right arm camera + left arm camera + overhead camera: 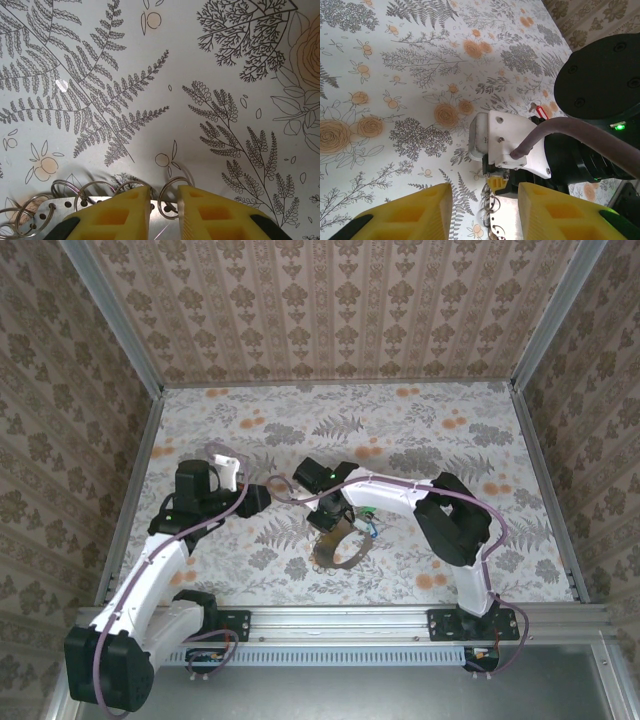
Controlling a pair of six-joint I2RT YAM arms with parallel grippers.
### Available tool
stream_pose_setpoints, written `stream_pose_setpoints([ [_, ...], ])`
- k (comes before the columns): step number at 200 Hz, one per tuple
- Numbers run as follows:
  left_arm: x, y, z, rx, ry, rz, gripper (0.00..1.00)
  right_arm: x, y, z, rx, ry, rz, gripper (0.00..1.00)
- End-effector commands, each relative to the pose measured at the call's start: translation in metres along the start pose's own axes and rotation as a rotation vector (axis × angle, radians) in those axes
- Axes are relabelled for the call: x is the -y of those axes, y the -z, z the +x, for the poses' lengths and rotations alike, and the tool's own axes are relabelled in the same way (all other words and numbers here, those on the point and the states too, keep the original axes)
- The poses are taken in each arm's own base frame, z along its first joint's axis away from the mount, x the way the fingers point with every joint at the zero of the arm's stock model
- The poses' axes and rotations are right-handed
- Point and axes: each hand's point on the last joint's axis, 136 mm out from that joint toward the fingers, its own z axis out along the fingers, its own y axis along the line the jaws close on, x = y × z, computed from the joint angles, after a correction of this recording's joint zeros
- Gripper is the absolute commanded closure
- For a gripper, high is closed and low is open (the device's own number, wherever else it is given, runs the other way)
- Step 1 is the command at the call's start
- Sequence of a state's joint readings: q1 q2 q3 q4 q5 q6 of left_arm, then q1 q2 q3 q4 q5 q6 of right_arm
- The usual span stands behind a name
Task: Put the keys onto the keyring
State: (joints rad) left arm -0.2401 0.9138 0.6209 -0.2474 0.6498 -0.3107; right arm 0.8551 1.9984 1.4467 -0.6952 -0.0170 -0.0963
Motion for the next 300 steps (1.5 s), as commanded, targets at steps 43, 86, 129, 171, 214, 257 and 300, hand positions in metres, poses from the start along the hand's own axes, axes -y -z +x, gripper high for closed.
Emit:
stream_pose_setpoints([
  [43,0.001,0.005,-0.003,0.014,-0.018,-0.006,0.61,0.004,-0.01,0.012,-0.081,-0.012,0.039,0.77],
  [86,0.001,0.006,-0.004,0.017,-0.02,-0.007,0.61,0.006,-0.013,0.015,-0.098,-0.01,0.056,0.76],
  [129,0.001,0.007,-0.005,0.026,-0.022,-0.009,0.61,0.009,-0.016,0.019,-0.112,-0.005,0.073,0.79],
  [171,0.002,0.009,-0.007,0.033,-0.029,-0.009,0.61,0.009,-0.013,0.016,-0.091,-0.001,0.073,0.92],
  [214,0.004,0.011,-0.009,0.043,-0.033,-0.006,0.6,0.012,0.01,0.006,0.041,0.011,0.054,1.0],
  [257,0.024,0.016,-0.021,0.076,-0.075,0.074,0.62,-0.02,0.084,-0.015,0.418,0.203,-0.067,1.0],
  [300,0.07,0.031,-0.034,0.121,-0.203,0.222,0.64,-0.058,0.166,-0.021,0.799,0.355,-0.221,1.0],
])
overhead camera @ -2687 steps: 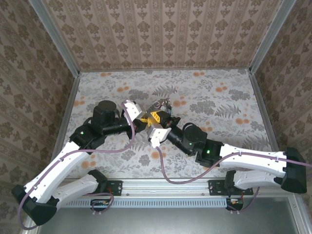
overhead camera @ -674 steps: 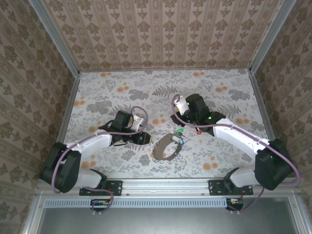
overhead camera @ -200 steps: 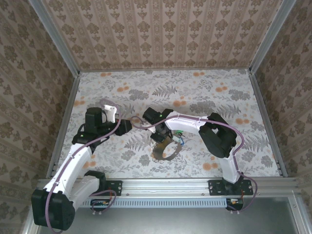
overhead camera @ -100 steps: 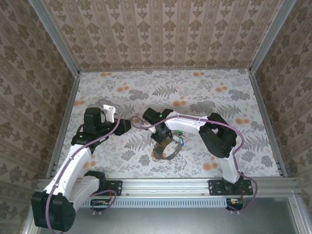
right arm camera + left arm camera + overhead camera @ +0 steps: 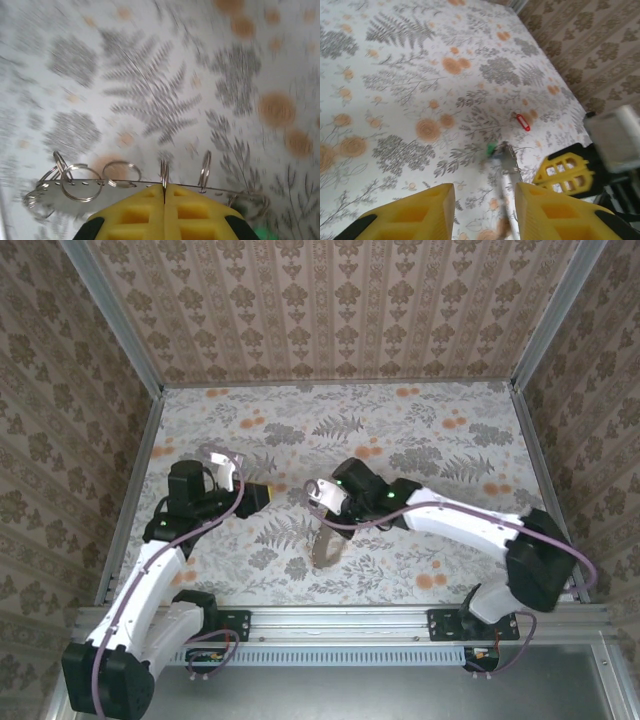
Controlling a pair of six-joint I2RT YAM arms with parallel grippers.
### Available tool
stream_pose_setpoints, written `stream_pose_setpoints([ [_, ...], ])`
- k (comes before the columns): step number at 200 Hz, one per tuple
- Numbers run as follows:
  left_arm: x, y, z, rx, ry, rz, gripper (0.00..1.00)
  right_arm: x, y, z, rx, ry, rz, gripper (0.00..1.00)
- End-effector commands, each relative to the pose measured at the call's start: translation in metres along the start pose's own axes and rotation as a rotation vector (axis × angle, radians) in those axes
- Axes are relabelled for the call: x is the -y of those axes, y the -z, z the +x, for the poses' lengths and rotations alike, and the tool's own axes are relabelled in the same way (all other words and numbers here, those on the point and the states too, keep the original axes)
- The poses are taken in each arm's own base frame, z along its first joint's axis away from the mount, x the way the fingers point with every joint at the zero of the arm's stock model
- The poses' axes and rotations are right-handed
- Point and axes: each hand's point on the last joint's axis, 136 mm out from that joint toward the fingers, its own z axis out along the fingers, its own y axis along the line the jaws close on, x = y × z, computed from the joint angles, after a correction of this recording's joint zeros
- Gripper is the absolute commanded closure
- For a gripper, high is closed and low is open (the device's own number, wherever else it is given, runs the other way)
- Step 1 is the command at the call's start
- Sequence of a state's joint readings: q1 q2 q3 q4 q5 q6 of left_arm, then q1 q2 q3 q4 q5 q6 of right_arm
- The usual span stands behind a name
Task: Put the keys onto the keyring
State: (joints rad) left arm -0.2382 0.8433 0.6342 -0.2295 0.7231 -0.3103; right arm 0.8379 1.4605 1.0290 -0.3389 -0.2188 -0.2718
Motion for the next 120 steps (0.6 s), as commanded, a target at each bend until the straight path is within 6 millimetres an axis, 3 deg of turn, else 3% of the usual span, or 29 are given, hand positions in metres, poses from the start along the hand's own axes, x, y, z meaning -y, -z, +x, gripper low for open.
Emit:
stream_pose_setpoints([
  [1,0.044,0.012,-0.024,0.062,-0.141,0.138,0.64,-0.026,0.035,-0.052,0.312,0.128,-0.124,1.0],
  [53,0.117,0.031,-0.027,0.119,-0.365,0.375,0.67,-0.03,0.107,-0.1,0.713,0.108,-0.225,1.0],
  [89,0.153,0.041,-0.019,0.135,-0.473,0.508,0.68,-0.024,0.133,-0.113,0.862,0.068,-0.259,1.0],
  [120,0.166,0.043,-0.019,0.152,-0.529,0.535,0.67,-0.025,0.145,-0.118,0.928,0.055,-0.294,1.0],
])
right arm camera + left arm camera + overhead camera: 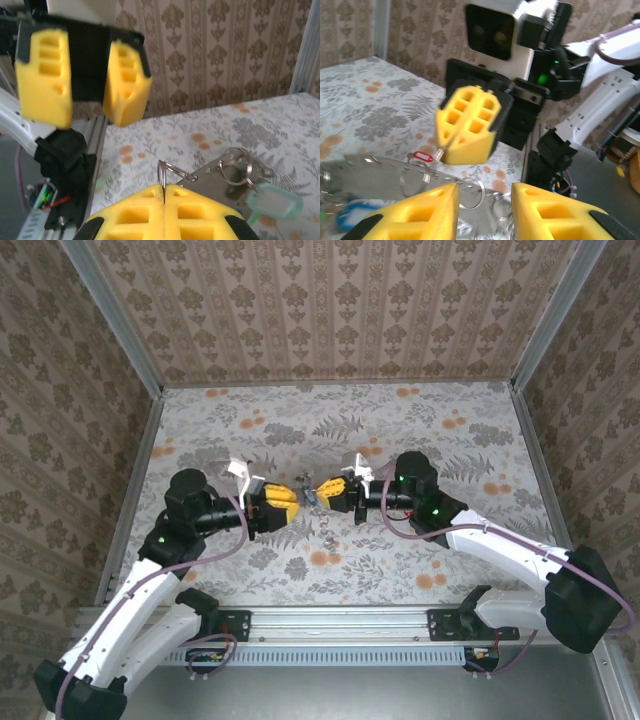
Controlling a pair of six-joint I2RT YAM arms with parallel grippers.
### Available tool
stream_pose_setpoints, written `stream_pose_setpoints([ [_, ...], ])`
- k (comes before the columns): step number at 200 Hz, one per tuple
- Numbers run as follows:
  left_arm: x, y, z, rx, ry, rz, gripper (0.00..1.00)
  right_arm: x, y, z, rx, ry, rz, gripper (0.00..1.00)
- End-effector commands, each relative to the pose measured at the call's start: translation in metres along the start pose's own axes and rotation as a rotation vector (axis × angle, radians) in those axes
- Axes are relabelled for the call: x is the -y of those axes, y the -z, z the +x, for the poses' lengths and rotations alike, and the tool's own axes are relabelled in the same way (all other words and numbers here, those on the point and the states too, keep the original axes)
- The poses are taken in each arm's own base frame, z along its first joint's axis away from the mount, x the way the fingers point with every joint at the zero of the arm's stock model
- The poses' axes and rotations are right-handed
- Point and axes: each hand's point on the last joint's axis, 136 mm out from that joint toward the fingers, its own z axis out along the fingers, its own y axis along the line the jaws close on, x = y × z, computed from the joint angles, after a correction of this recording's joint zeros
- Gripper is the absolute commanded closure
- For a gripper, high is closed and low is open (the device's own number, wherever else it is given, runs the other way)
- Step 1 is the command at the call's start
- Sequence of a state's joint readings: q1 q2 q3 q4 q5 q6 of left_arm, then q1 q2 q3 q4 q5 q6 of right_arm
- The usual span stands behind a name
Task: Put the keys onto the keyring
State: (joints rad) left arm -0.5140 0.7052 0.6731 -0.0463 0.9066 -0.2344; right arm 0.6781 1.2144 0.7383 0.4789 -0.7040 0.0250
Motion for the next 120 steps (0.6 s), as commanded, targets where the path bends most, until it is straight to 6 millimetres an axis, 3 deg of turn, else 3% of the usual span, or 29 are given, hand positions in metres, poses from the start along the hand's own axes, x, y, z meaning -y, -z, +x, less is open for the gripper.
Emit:
stream_pose_setpoints([
  [1,0.021,0.003,-0.026,0.059,-0.144,0.056,0.67,-0.019,0.009,-0.045,0.167,0.044,-0.091,1.0],
  [56,0.023,-0.004,-0.023,0.057,-0.153,0.089,0.68,-0.03,0.019,-0.066,0.249,0.05,-0.136,1.0],
  [120,0.033,-0.009,-0.038,0.091,-0.223,0.112,0.67,-0.038,0.021,-0.069,0.254,0.045,-0.178,1.0],
])
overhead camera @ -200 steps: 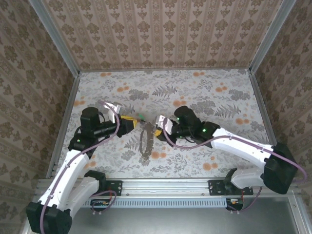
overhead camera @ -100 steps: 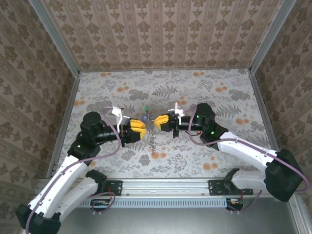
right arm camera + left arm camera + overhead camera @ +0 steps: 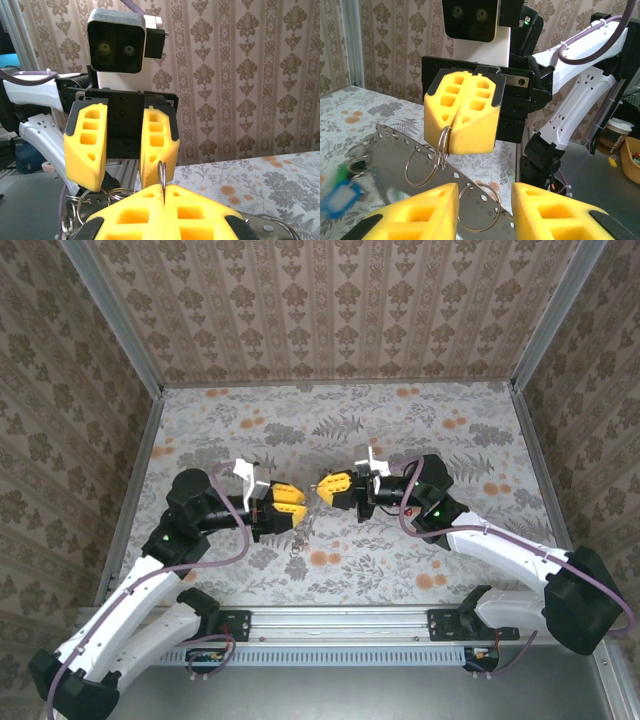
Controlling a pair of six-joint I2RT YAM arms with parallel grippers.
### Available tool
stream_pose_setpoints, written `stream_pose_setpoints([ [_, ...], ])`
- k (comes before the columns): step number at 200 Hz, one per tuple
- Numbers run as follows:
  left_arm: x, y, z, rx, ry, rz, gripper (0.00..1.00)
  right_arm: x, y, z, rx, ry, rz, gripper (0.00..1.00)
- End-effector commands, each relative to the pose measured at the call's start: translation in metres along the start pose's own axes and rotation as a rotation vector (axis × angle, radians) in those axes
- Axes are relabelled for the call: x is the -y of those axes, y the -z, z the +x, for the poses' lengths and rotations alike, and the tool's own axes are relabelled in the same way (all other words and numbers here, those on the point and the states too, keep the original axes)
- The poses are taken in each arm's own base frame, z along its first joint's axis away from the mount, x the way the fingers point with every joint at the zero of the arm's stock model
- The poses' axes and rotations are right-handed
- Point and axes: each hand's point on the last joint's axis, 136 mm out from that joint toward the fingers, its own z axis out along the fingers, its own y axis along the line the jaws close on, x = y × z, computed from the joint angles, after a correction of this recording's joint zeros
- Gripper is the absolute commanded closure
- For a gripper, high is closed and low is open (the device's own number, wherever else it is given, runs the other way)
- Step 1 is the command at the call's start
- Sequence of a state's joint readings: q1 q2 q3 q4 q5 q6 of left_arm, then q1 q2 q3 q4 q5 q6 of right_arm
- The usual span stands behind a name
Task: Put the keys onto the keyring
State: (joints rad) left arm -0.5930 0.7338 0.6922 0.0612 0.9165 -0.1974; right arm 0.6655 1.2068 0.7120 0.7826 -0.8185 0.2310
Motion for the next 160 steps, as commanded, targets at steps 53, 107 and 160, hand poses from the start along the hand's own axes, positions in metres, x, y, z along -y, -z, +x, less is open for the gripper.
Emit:
stream_pose_setpoints([
  [53,0.007,-0.001,-0.03,0.057,-0.14,0.009,0.67,-0.024,0.004,-0.019,0.042,0.045,-0.101,1.0],
  [107,0.009,-0.011,-0.025,0.018,-0.15,0.035,0.67,-0.028,0.003,-0.02,0.047,0.053,-0.115,1.0],
  [160,0.005,-0.016,-0.022,0.0,-0.163,0.022,0.78,-0.032,0.004,-0.02,0.043,0.059,-0.123,1.0],
])
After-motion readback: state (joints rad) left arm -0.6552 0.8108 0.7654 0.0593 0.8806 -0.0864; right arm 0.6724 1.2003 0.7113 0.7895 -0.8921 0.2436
